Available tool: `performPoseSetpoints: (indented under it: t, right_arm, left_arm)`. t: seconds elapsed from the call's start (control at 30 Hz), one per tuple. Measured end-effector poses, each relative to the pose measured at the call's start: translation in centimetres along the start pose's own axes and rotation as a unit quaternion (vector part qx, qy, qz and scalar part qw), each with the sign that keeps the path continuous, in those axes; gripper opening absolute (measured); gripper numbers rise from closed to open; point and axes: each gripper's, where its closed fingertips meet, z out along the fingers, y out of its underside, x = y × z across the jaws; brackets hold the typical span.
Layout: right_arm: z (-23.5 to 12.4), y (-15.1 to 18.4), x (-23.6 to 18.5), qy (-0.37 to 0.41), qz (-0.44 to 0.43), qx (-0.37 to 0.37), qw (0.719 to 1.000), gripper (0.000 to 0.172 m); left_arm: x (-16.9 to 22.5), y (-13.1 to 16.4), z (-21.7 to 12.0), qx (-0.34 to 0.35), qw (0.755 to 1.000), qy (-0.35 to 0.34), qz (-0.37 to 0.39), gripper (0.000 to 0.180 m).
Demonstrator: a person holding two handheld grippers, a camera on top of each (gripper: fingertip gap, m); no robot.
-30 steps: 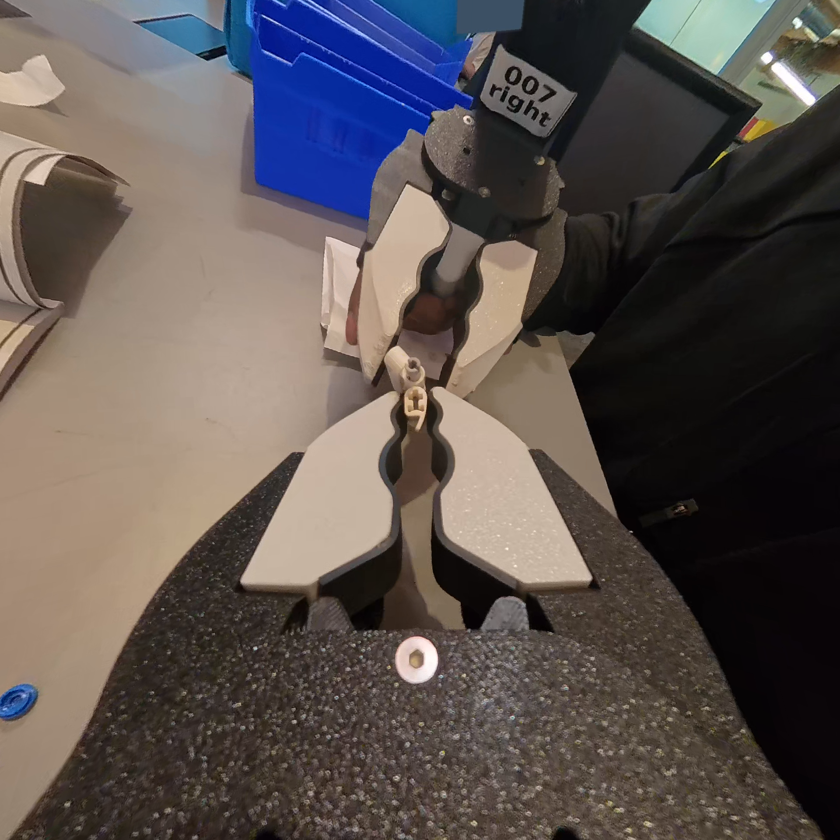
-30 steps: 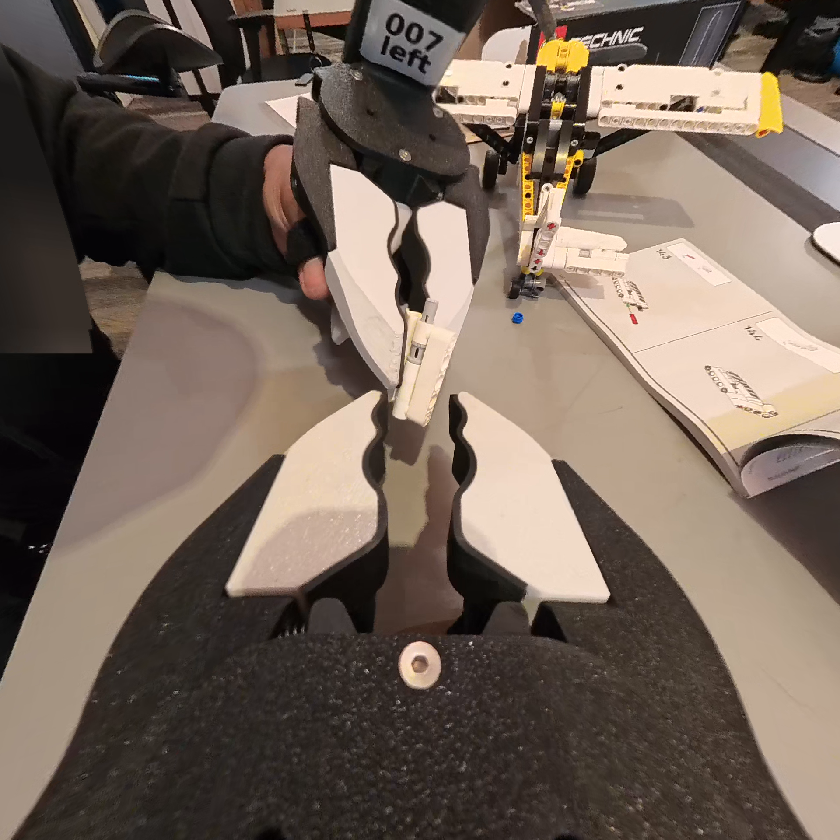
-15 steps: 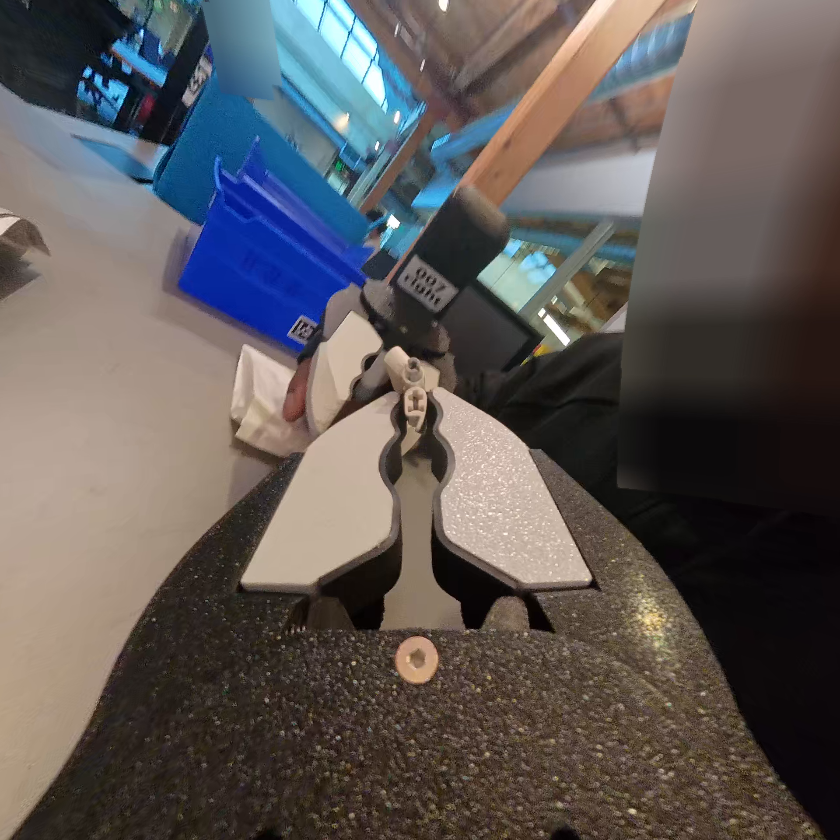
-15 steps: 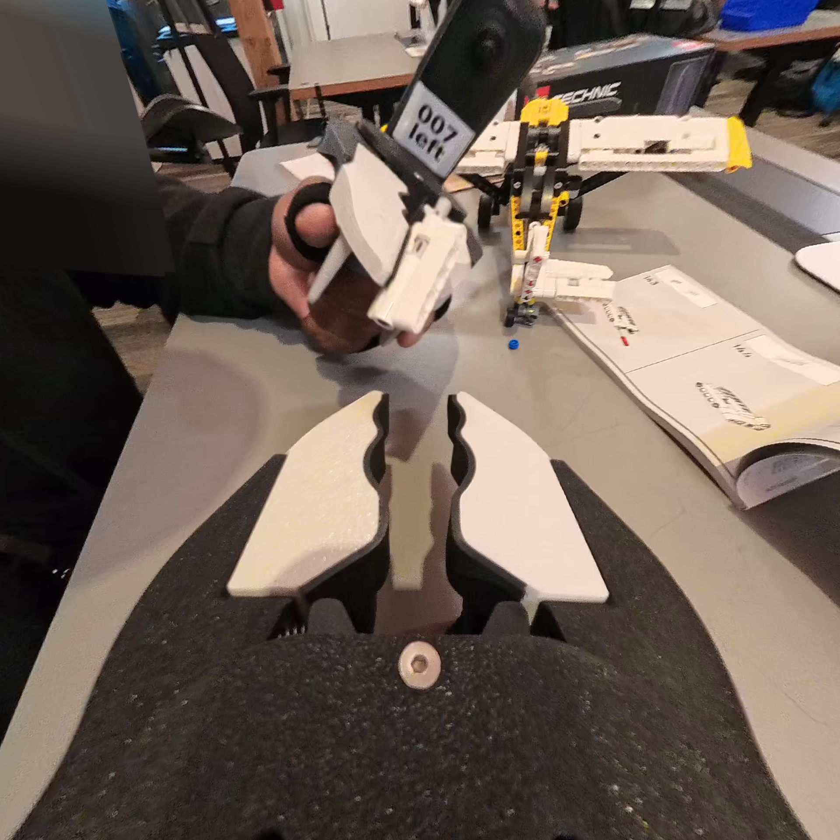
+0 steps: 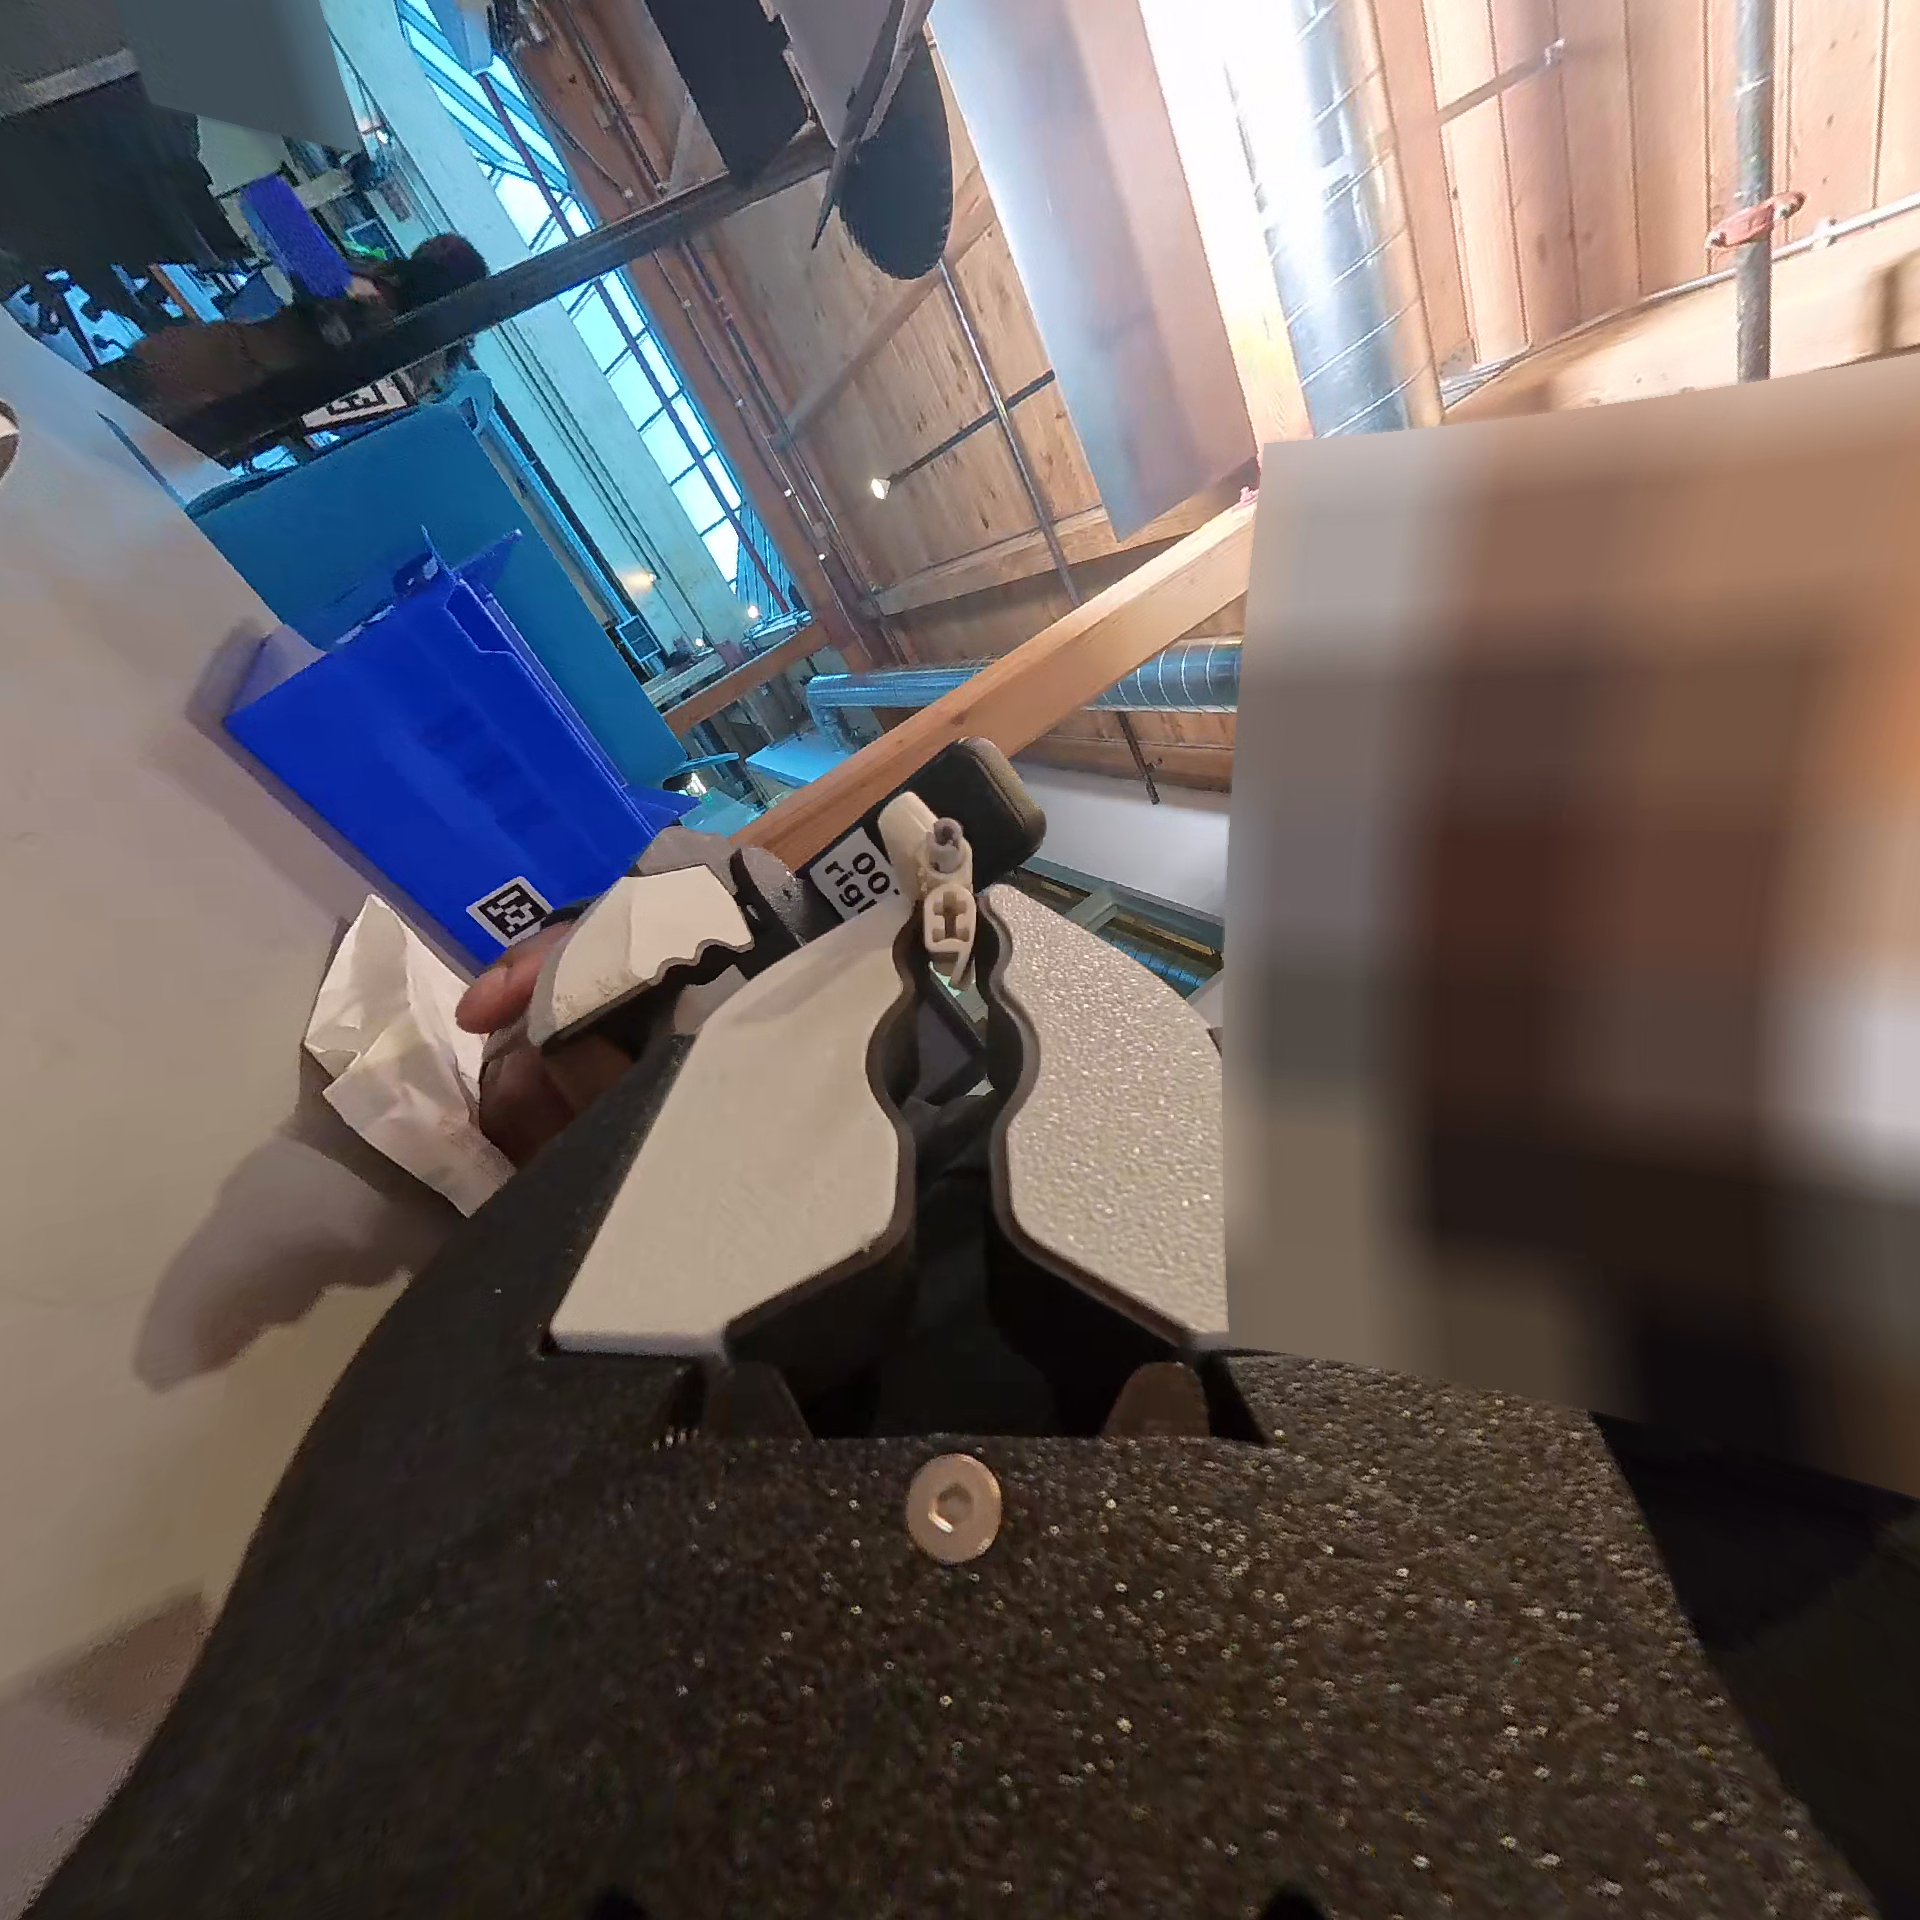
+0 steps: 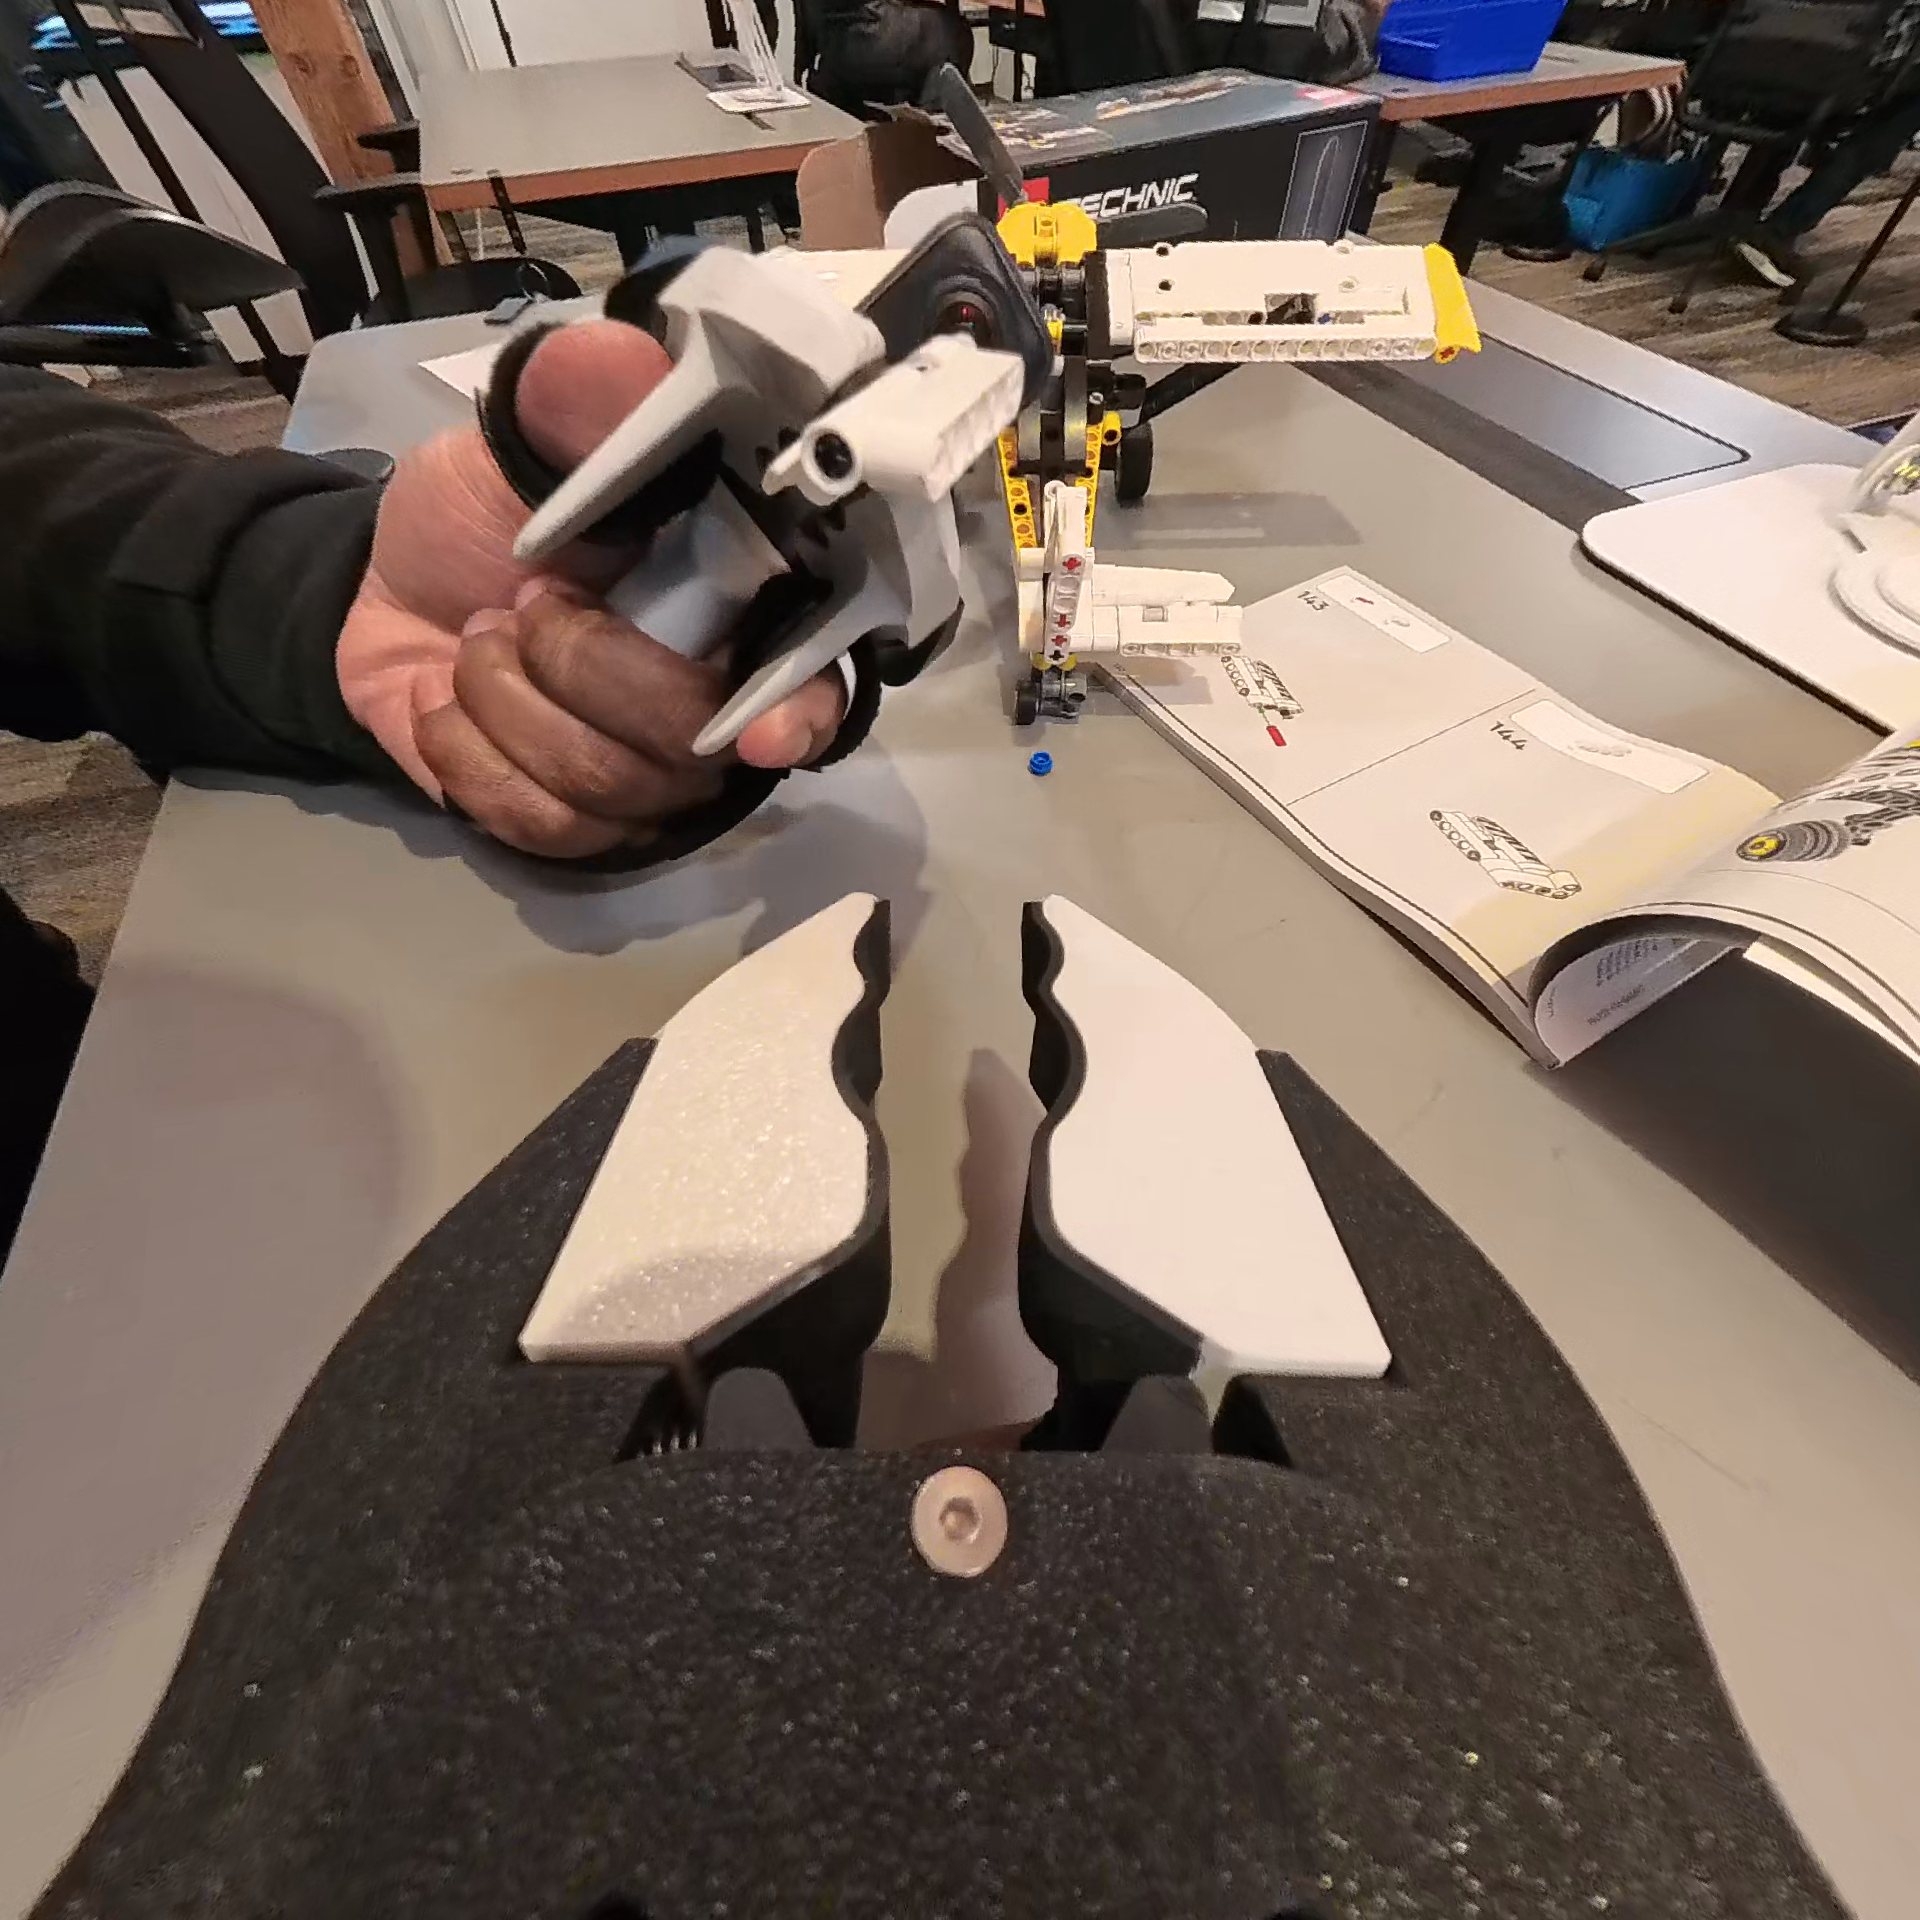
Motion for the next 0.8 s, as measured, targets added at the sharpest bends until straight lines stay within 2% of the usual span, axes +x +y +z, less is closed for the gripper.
performPoseSetpoints:
  t: [0.2, 0.37, 0.5, 0.63, 0.8]
  right_arm:
    - [-0.3, -0.7, -0.1, -0.004, 0.000, 0.017, 1.000, 0.024]
    - [-0.6, -1.1, -0.1, -0.008, 0.000, 0.031, 0.999, 0.024]
    - [-0.7, -1.4, -0.5, -0.029, 0.005, 0.042, 0.999, 0.026]
    - [-1.2, -2.0, -0.7, -0.055, 0.024, 0.058, 0.996, 0.028]
    - [-1.5, -2.2, -0.8, -0.080, 0.049, 0.066, 0.993, 0.030]
  left_arm:
    - [-0.7, 0.4, -0.1, -0.016, 1.000, -0.020, 0.014, 0.008]
    - [-1.7, 1.1, -0.2, -0.067, 0.990, -0.085, 0.092, 0.008]
    - [-2.5, 1.6, -0.5, -0.114, 0.970, -0.139, 0.161, 0.008]
    - [-3.4, 2.3, -0.9, -0.172, 0.938, -0.191, 0.232, 0.008]
    - [-4.0, 3.7, -1.1, -0.232, 0.913, -0.211, 0.262, 0.008]
